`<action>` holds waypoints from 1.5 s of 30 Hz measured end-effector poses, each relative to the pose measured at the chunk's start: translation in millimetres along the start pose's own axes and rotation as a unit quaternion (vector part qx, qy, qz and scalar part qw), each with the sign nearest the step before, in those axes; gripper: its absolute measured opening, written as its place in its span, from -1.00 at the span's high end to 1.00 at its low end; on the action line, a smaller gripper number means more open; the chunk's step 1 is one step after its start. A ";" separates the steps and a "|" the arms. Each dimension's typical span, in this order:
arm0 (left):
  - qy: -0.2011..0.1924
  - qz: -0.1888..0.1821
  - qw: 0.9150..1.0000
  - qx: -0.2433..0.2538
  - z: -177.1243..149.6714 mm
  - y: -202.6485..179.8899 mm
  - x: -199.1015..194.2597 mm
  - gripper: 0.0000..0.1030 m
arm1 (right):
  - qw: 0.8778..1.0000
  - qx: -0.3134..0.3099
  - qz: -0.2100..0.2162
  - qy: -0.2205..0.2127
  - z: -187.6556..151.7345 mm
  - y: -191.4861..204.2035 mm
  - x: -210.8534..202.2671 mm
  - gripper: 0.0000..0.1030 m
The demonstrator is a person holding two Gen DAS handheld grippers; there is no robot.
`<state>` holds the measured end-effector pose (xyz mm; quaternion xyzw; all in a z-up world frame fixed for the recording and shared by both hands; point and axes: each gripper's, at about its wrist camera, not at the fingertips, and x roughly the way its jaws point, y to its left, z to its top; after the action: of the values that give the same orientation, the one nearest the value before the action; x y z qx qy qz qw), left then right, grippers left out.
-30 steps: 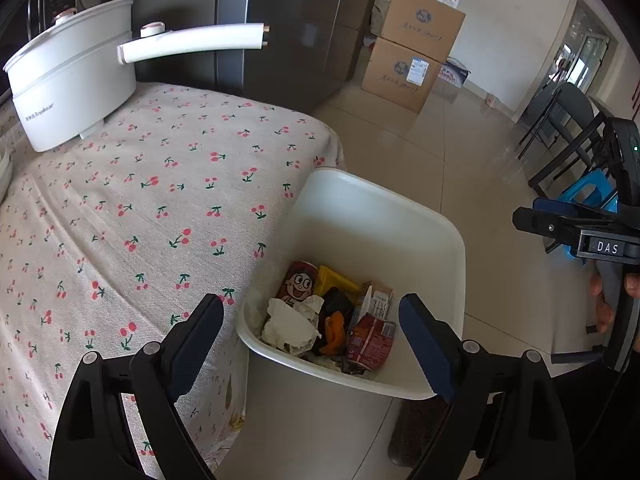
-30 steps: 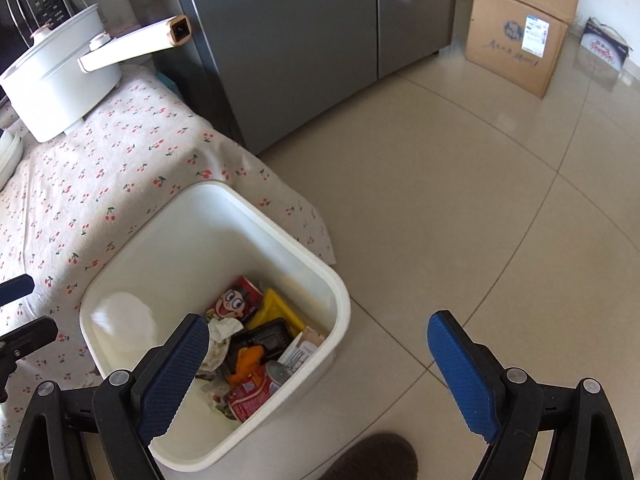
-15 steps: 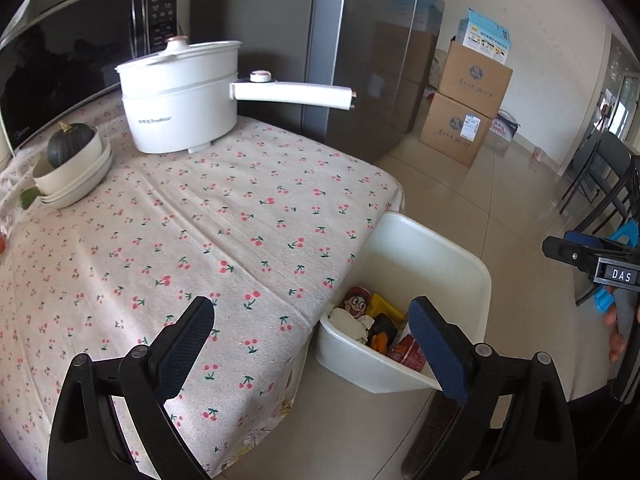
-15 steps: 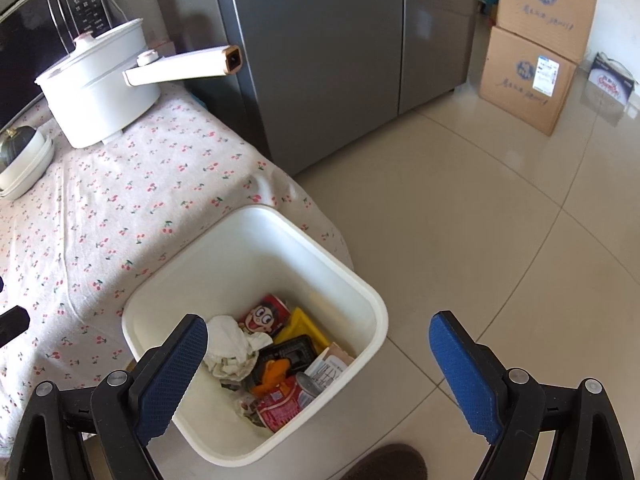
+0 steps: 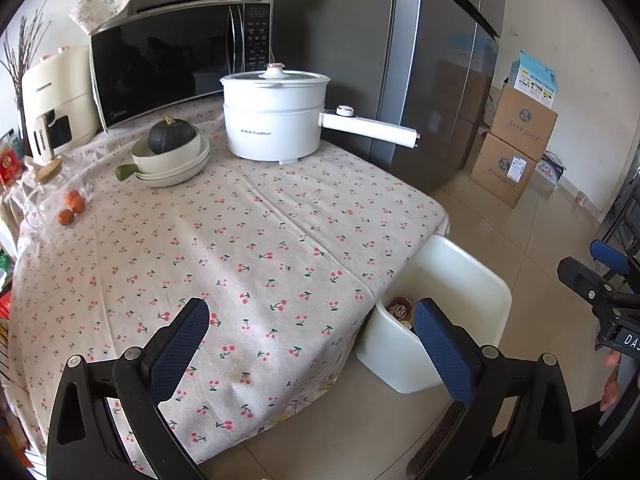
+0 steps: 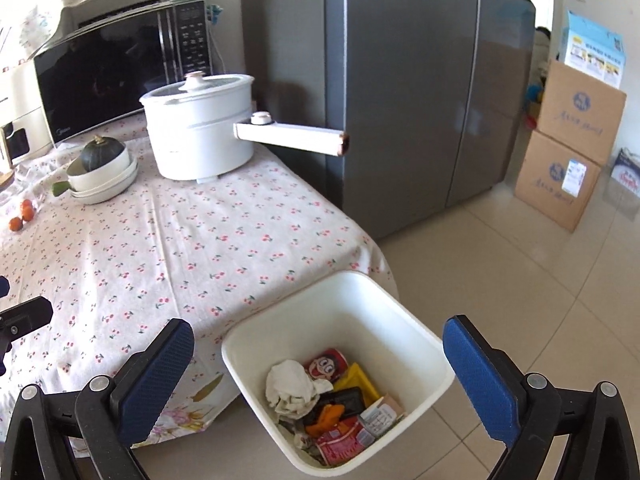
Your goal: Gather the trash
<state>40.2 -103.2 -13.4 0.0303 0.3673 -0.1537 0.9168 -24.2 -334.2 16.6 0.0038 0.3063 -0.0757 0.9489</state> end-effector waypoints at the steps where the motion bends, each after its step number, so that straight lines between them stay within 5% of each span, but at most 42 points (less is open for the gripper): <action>1: -0.006 0.009 1.000 0.001 -2.8 2.1 -5.7 -1.00 | 1.000 -0.007 0.001 -0.007 -0.9 6.2 -2.9 -0.98; 6: -0.029 0.039 0.999 -0.008 -11.7 12.5 -27.9 -1.00 | 0.999 -0.015 0.016 -0.030 -5.7 27.7 -15.1 -0.99; 14: -0.064 0.035 0.997 -0.037 -19.4 31.9 -57.9 -1.00 | 0.998 -0.024 0.015 -0.061 -2.8 44.2 -24.1 -0.99; 45: -0.106 0.048 0.992 -0.038 -23.7 35.4 -76.3 -1.00 | 0.997 -0.034 0.003 -0.069 -3.7 50.3 -24.7 -0.99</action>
<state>-16.8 -45.8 19.5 -0.0035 0.2716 -0.0975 0.9575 -38.8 -280.7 26.1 -0.0332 0.2424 -0.0622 0.9676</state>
